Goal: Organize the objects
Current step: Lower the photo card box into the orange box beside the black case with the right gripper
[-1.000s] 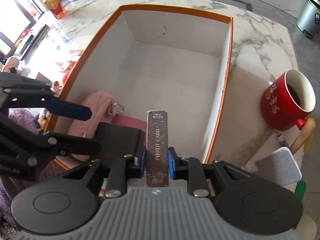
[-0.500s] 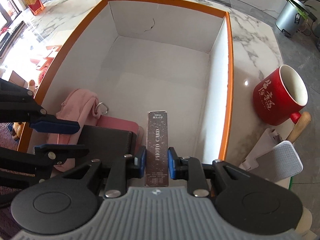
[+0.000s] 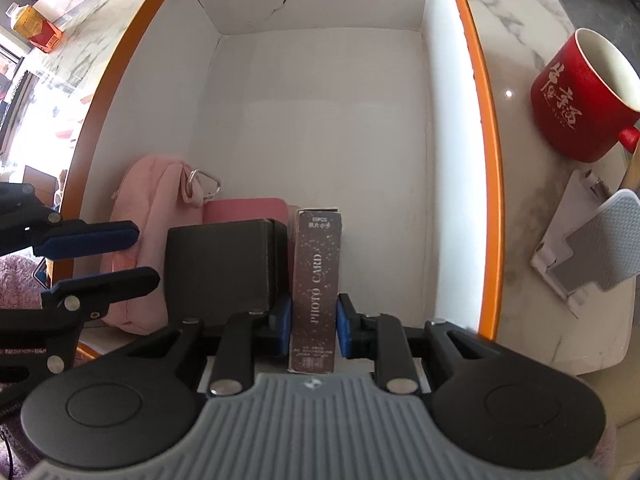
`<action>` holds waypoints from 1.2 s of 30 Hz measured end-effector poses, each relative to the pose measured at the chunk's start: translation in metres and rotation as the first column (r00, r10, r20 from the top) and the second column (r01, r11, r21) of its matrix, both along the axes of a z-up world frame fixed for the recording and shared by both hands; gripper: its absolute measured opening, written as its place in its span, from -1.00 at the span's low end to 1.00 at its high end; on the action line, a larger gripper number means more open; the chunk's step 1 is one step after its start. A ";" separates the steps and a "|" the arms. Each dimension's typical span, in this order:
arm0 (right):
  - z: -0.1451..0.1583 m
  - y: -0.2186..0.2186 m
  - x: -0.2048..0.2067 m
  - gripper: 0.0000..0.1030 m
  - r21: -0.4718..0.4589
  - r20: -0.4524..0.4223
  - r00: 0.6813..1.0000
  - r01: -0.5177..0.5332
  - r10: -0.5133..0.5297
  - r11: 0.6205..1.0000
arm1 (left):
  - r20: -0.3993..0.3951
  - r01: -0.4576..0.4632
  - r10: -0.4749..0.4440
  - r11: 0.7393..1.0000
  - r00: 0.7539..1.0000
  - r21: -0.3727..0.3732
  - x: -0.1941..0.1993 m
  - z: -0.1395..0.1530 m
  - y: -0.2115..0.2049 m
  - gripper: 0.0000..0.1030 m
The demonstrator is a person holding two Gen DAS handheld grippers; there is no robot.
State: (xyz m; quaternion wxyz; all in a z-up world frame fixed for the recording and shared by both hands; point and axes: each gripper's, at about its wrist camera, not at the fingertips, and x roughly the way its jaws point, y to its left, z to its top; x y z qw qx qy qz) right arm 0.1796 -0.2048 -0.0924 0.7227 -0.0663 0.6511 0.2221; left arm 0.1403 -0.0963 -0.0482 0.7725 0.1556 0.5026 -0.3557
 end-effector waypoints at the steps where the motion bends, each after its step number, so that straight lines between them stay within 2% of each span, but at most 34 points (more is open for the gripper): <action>1: -0.001 0.003 -0.001 -0.53 -0.008 0.000 1.000 -0.007 0.007 1.000 | -0.002 -0.002 0.002 1.000 1.000 -0.002 0.000 -0.001 0.000 -0.48; 8: -0.005 0.011 -0.005 -0.48 -0.032 0.004 1.000 -0.020 0.020 0.999 | -0.019 -0.028 0.027 0.999 0.999 -0.041 0.002 -0.002 -0.002 -0.48; 16: 0.009 -0.004 -0.004 -0.44 0.055 -0.009 1.000 0.025 -0.024 0.998 | -0.031 -0.041 0.038 0.997 0.999 -0.071 0.002 0.002 0.004 -0.48; 18: 0.009 -0.010 0.002 -0.44 0.104 -0.041 0.998 0.044 -0.040 0.994 | -0.032 -0.043 0.041 0.996 0.999 -0.076 0.000 0.003 0.005 -0.48; 24: 0.007 -0.015 0.001 -0.70 0.137 -0.050 0.996 0.080 -0.073 0.987 | -0.035 -0.051 0.049 0.996 0.998 -0.072 0.000 0.001 0.006 -0.47; 36: 0.009 -0.015 -0.002 -0.67 0.130 -0.033 0.998 0.061 -0.057 0.990 | -0.019 -0.061 0.060 0.994 0.998 -0.085 -0.004 0.009 0.010 -0.47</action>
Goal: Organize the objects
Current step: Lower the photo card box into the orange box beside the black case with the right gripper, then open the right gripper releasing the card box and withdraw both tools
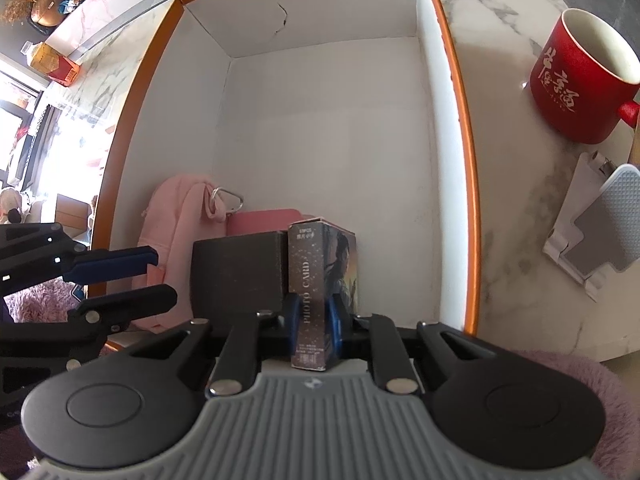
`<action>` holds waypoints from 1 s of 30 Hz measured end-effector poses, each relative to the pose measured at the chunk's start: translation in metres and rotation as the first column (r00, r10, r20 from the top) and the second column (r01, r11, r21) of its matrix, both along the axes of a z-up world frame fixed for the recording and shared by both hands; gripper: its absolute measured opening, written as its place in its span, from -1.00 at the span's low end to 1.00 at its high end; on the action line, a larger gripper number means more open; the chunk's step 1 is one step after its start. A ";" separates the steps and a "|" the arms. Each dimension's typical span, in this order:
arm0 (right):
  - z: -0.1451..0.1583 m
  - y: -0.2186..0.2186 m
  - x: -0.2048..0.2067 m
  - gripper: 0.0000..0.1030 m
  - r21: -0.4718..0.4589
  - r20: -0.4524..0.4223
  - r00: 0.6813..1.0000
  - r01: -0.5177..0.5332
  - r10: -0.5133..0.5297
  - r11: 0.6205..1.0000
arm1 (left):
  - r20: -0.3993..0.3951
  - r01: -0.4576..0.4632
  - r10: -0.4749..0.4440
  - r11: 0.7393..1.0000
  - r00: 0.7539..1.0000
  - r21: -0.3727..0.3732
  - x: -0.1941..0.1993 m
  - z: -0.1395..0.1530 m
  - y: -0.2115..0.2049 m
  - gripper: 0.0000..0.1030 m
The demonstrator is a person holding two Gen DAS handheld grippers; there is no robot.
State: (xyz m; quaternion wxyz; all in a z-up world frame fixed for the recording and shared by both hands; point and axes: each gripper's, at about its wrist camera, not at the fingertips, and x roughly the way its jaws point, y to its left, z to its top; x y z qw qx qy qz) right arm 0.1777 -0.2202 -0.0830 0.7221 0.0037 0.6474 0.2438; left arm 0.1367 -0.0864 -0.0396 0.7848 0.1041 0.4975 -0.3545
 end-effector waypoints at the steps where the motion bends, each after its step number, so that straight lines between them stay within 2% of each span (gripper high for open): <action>1: 0.001 0.000 0.000 -0.67 -0.005 0.004 1.000 -0.003 0.003 1.000 | 0.002 0.000 0.000 1.000 1.000 -0.005 0.000 0.001 0.001 -0.47; 11: 0.005 -0.001 0.000 -0.65 -0.025 0.038 0.999 -0.031 0.032 0.999 | 0.001 -0.022 0.022 0.998 1.000 -0.066 -0.003 0.014 0.015 -0.47; 17: 0.024 0.004 -0.006 -0.60 -0.028 0.114 0.990 -0.075 0.078 0.997 | 0.020 -0.097 0.101 0.987 0.995 -0.126 -0.006 0.039 0.047 -0.47; 24: 0.037 0.013 -0.005 -0.60 -0.044 0.152 0.982 -0.104 0.109 0.994 | 0.069 -0.223 0.234 0.965 0.970 -0.141 -0.012 0.060 0.094 -0.47; 30: 0.060 0.037 -0.023 -0.59 0.036 0.208 0.960 -0.196 0.185 0.980 | 0.038 -0.353 0.357 0.932 0.933 -0.088 -0.009 0.054 0.134 -0.33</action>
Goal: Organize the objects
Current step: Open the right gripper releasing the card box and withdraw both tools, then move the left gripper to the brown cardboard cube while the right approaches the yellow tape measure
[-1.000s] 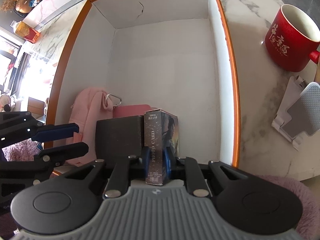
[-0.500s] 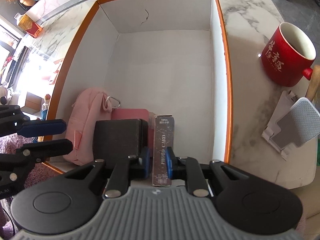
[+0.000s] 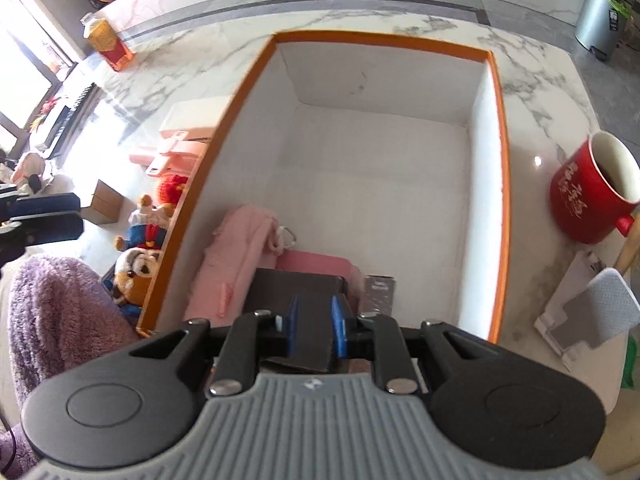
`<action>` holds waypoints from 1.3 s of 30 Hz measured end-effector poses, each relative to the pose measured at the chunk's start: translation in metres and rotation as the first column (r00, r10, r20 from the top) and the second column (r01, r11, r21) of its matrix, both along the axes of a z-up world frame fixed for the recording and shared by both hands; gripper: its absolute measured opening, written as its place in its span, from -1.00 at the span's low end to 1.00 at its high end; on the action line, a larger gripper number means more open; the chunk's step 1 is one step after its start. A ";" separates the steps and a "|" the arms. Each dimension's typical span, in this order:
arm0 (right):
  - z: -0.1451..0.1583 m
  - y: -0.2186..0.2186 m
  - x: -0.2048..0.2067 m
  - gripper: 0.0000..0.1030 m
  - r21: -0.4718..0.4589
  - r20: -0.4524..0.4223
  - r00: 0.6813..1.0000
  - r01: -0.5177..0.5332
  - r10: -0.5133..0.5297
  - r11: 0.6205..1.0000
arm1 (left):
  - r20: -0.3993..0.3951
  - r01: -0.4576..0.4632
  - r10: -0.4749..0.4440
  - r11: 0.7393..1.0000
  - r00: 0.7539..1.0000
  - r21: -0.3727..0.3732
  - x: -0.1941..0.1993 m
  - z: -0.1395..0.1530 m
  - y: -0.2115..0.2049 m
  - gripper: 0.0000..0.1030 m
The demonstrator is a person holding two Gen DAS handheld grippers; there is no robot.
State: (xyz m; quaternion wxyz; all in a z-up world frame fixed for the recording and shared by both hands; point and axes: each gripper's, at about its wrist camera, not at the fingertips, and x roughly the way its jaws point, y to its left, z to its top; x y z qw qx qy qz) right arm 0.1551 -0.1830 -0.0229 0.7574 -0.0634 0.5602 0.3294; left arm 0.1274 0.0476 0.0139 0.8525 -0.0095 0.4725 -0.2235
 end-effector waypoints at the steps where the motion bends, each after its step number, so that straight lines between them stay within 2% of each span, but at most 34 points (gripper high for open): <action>1: 0.005 0.007 -0.003 -0.59 0.015 0.009 1.000 -0.024 0.024 1.000 | -0.010 -0.019 0.019 1.000 1.000 0.006 0.000 -0.003 0.006 -0.33; 3: 0.014 0.024 -0.010 -0.59 0.044 0.033 0.996 -0.081 0.080 0.996 | -0.021 -0.050 0.050 0.999 0.999 0.009 -0.003 -0.008 0.015 -0.29; 6: 0.022 0.051 -0.018 -0.59 0.067 0.065 0.986 -0.157 0.152 0.985 | -0.042 -0.083 0.083 0.997 0.996 -0.003 -0.006 -0.017 0.025 -0.11; 10: 0.024 0.090 -0.026 -0.59 0.046 0.114 0.967 -0.236 0.230 0.971 | -0.078 -0.132 0.131 0.991 0.988 -0.017 -0.008 -0.030 0.036 0.04; 13: 0.018 0.112 -0.027 -0.59 0.038 0.110 0.959 -0.266 0.261 0.963 | -0.124 -0.174 0.167 0.984 0.978 -0.048 -0.005 -0.043 0.041 0.19; 18: 0.001 0.137 -0.021 -0.59 0.003 0.092 0.953 -0.289 0.288 0.957 | -0.158 -0.211 0.198 0.975 0.967 -0.067 0.003 -0.059 0.050 0.19; 23: -0.014 0.156 -0.013 -0.58 -0.016 0.062 0.951 -0.303 0.304 0.953 | -0.145 -0.235 0.222 0.969 0.964 -0.081 0.009 -0.058 0.064 0.19; 27: -0.025 0.173 -0.004 -0.54 -0.037 0.047 0.948 -0.313 0.314 0.949 | -0.078 -0.228 0.226 0.973 0.971 -0.030 0.012 -0.046 0.077 0.19; 29: -0.026 0.179 0.002 -0.39 -0.056 0.065 0.948 -0.308 0.311 0.950 | -0.042 -0.245 0.246 0.969 0.968 0.014 0.013 -0.040 0.085 0.20; 32: -0.024 0.188 0.012 -0.38 -0.093 0.100 0.938 -0.323 0.331 0.942 | -0.010 -0.287 0.288 0.956 0.958 0.067 0.017 -0.033 0.097 0.42; 34: -0.022 0.195 0.016 -0.32 -0.126 0.126 0.923 -0.348 0.363 0.929 | -0.010 -0.315 0.317 0.944 0.948 0.095 0.024 -0.037 0.107 0.53; 36: -0.020 0.201 0.019 -0.18 -0.177 0.163 0.894 -0.389 0.416 0.904 | -0.029 -0.338 0.343 0.935 0.939 0.111 0.029 -0.044 0.115 0.61; 38: -0.020 0.208 0.020 0.05 -0.249 0.191 0.863 -0.419 0.468 0.873 | -0.040 -0.357 0.364 0.926 0.931 0.122 0.033 -0.051 0.120 0.62; 39: -0.022 0.211 0.021 0.07 -0.284 0.201 0.851 -0.423 0.485 0.861 | -0.041 -0.362 0.370 0.923 0.928 0.130 0.035 -0.054 0.121 0.63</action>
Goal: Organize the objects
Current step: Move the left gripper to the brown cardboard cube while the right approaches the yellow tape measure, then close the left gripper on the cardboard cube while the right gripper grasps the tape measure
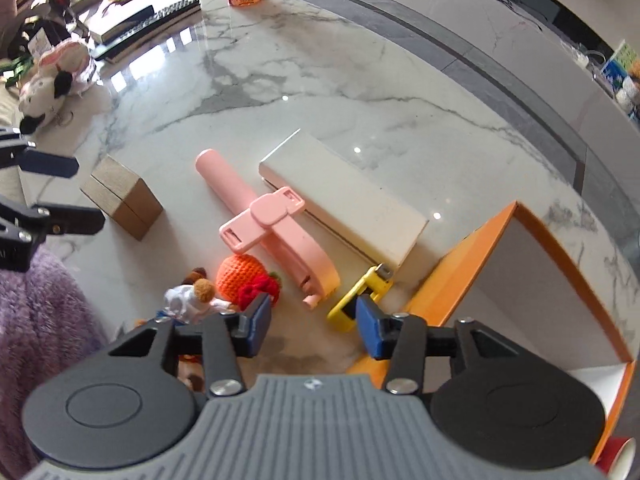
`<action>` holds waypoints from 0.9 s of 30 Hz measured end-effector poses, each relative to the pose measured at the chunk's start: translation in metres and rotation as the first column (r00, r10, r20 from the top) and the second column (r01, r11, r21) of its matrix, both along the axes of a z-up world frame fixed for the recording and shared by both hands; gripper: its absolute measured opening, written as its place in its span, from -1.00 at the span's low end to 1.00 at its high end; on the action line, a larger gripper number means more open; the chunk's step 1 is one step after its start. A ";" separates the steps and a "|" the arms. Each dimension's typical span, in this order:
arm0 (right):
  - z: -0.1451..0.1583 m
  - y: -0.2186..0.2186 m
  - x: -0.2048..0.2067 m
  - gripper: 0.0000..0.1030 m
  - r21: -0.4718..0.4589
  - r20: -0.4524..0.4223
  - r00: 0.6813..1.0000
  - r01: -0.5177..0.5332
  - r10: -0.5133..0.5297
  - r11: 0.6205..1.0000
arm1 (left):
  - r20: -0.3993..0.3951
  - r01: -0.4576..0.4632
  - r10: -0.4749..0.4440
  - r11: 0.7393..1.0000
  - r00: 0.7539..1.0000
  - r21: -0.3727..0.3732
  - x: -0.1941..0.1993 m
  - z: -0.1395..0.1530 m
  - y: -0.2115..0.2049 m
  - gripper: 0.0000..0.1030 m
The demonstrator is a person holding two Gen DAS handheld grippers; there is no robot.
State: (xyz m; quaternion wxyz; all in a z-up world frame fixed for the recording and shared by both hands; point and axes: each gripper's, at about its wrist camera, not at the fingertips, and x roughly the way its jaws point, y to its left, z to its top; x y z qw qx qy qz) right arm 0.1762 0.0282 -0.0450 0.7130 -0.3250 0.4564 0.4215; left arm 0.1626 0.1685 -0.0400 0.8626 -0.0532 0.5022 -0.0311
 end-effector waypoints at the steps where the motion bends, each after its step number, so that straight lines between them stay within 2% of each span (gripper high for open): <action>1: -0.002 0.003 0.002 0.07 -0.023 0.017 1.000 -0.004 0.004 1.000 | -0.002 -0.008 0.008 1.000 1.000 0.006 0.001 -0.002 0.001 0.66; 7: -0.021 0.021 0.029 -0.03 -0.116 -0.024 0.997 0.075 -0.078 0.990 | -0.038 -0.038 0.038 0.999 0.999 0.000 0.010 -0.014 0.005 0.69; 12: -0.036 0.038 0.036 -0.09 -0.189 -0.025 0.995 0.091 -0.097 0.978 | -0.025 -0.047 0.047 0.999 0.999 0.018 0.014 -0.016 0.005 0.70; 16: -0.042 0.046 0.040 -0.07 -0.221 -0.013 0.993 0.113 -0.119 0.969 | -0.060 -0.062 0.063 0.998 0.996 0.015 0.018 -0.023 0.010 0.70; 21: -0.044 0.050 0.041 -0.11 -0.231 -0.004 0.991 0.127 -0.131 0.965 | -0.067 -0.079 0.079 0.997 0.995 0.008 0.018 -0.029 0.016 0.65; 22: -0.043 0.049 0.041 -0.18 -0.228 -0.001 0.991 0.132 -0.136 0.965 | -0.067 -0.083 0.084 0.996 0.994 0.010 0.018 -0.030 0.018 0.52; 23: -0.042 0.049 0.042 -0.40 -0.221 -0.008 0.990 0.136 -0.141 0.966 | -0.069 -0.085 0.085 0.996 0.994 0.007 0.018 -0.032 0.019 0.50; 25: -0.039 0.047 0.045 -0.49 -0.200 -0.058 0.984 0.152 -0.166 0.968 | -0.079 -0.087 0.085 0.996 0.993 -0.017 0.018 -0.034 0.022 0.40; 27: -0.039 0.047 0.047 -0.49 -0.198 -0.080 0.980 0.164 -0.183 0.966 | -0.079 -0.082 0.080 0.996 0.994 -0.020 0.018 -0.034 0.022 0.39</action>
